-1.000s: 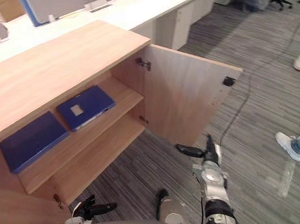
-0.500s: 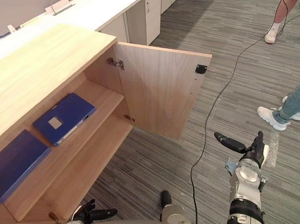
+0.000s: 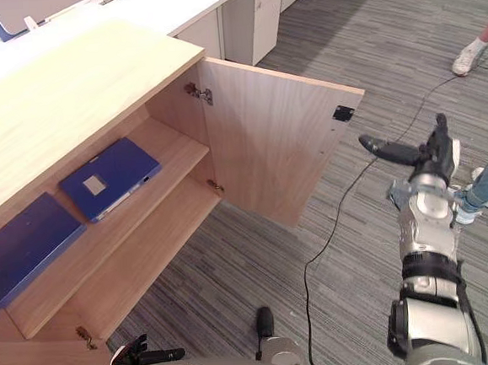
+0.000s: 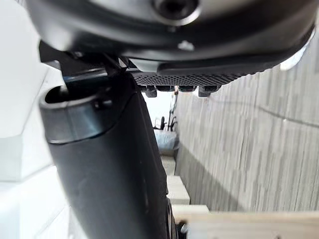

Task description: Walk over to the cabinet, pick up the folder, carry it to the office cabinet, place the folder inside the office cabinet, then close the office cabinet door

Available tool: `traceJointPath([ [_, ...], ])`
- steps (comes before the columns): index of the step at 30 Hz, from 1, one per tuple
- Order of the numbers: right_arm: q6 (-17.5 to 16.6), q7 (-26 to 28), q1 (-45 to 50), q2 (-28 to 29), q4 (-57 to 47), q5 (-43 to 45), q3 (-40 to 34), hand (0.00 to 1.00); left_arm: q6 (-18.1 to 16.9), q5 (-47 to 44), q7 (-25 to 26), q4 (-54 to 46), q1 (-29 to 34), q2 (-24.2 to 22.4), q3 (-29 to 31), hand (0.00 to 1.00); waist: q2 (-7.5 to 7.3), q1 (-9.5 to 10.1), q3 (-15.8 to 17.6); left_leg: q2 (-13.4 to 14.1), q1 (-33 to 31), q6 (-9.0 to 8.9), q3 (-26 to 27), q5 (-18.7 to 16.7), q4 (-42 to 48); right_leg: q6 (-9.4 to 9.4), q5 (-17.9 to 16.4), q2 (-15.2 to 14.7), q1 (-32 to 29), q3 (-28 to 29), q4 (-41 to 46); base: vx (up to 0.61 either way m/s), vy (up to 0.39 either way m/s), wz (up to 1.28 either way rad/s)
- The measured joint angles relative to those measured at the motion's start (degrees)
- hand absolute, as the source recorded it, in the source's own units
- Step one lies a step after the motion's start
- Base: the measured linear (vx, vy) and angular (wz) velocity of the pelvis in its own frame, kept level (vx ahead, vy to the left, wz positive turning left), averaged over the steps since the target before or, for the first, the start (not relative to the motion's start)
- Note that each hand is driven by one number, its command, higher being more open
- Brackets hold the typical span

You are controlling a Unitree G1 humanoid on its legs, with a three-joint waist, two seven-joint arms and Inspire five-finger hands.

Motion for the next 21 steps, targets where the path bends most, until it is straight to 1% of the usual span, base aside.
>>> traceJointPath([
  [2, -0.2, 1.0, -4.0, -1.6, 2.4, 1.9, 2.9, 1.00, 0.0, -0.1, 0.0, -0.2, 0.2, -0.3, 0.0, 1.00, 0.47, 0.14, 0.0, -0.1, -0.8, 0.00, -0.9, 0.0, 0.1, 0.05, 0.1, -0.3, -0.4, -0.7, 0.0, 0.01, 0.084, 0.18],
  [3, -0.3, 1.5, -7.0, -3.0, 4.4, 3.0, 5.0, 1.00, -0.1, -0.9, -0.1, -0.3, 0.4, -0.7, 0.0, 1.00, 1.12, 0.21, 0.1, -0.2, -1.2, 0.01, -1.4, 0.0, 0.3, 0.01, 0.3, -0.6, -0.4, -1.3, 0.0, 0.01, 0.087, 0.21],
  [4, -0.3, 1.6, -8.4, -3.7, 5.2, 3.5, 5.8, 1.00, -0.1, -1.6, -0.1, -0.4, 0.5, -0.9, 0.1, 1.00, 1.45, 0.33, 0.0, -0.3, -1.5, 0.01, -1.7, 0.0, 0.4, 0.02, 0.3, -0.7, -0.6, -1.5, 0.0, 0.01, 0.095, 0.18],
  [5, -0.3, 2.3, -11.8, -5.4, 7.5, 4.7, 7.8, 1.00, -0.2, -2.3, -0.1, -0.8, 1.1, -1.5, 0.5, 1.00, 2.38, 0.90, 0.1, -0.4, -1.7, 0.01, -2.3, 0.0, 0.5, 0.05, 0.3, -0.9, -0.6, -1.8, 0.0, 0.01, 0.077, 0.11],
  [7, -0.4, 3.1, -15.0, -6.6, 9.5, 6.7, 9.4, 1.00, -0.3, -2.5, -0.2, -1.7, 2.0, -1.9, 1.0, 1.00, 3.15, 1.59, 0.2, -0.5, -1.9, 0.02, -2.7, 0.0, 0.5, 0.06, 0.3, -1.0, -0.6, -2.2, 0.0, 0.01, 0.098, 0.12],
  [9, -0.4, 4.0, -17.4, -7.4, 10.8, 8.8, 10.6, 1.00, -0.3, -3.0, -0.3, -1.9, 2.1, -2.0, 1.0, 1.00, 3.62, 1.58, 0.6, -0.6, -2.4, 0.04, -3.7, 0.0, 0.5, 0.06, 0.3, -1.4, -0.6, -3.0, 0.0, 0.00, 0.075, 0.21],
  [10, -0.5, 3.6, -18.9, -7.8, 12.0, 10.3, 11.5, 1.00, -0.3, -4.2, -0.4, -2.0, 2.1, -2.3, 1.0, 1.00, 3.87, 1.78, 0.9, -0.7, -2.5, 0.07, -4.1, 0.0, 0.5, 0.11, 0.4, -1.6, -0.6, -3.2, 0.0, -0.02, 0.080, 0.16],
  [13, -0.4, 5.4, -19.9, -9.2, 13.2, 13.6, 13.6, 1.00, -0.3, -4.7, -0.6, -2.1, 2.6, -2.7, 1.1, 1.00, 4.19, 1.82, 1.2, -1.0, -2.5, 0.10, -4.2, 0.1, 0.5, 0.34, 0.5, -1.9, -0.6, -3.1, 0.0, -0.03, 0.081, 0.00],
  [16, -0.4, 7.2, -20.5, -10.1, 13.2, 16.8, 16.6, 1.00, -0.4, -4.7, -1.0, -2.4, 2.5, -2.8, 1.1, 1.00, 4.63, 1.38, 1.8, -1.4, -2.6, 0.10, -4.2, 0.1, 0.6, 0.50, 0.8, -2.1, -0.6, -2.9, 0.0, -0.05, 0.078, -0.05],
  [18, -0.5, 7.9, -20.5, -10.2, 13.1, 17.9, 17.3, 1.00, -0.4, -4.7, -1.3, -2.4, 2.5, -2.8, 1.1, 1.00, 4.65, 1.38, 2.1, -1.4, -2.6, 0.11, -4.3, 0.1, 0.6, 0.51, 0.8, -2.1, -0.6, -2.8, 0.0, -0.06, 0.046, -0.03],
  [21, -0.6, 9.5, -21.0, -11.8, 11.7, 18.0, 21.3, 1.00, -0.9, -4.7, -1.9, -2.6, 2.5, -2.8, 1.4, 1.00, 4.68, 1.19, 3.5, -1.1, -2.5, 0.09, -4.2, 0.1, 0.7, 0.43, 0.8, -1.7, -0.7, -2.5, 0.0, -0.05, 0.019, -0.05],
])
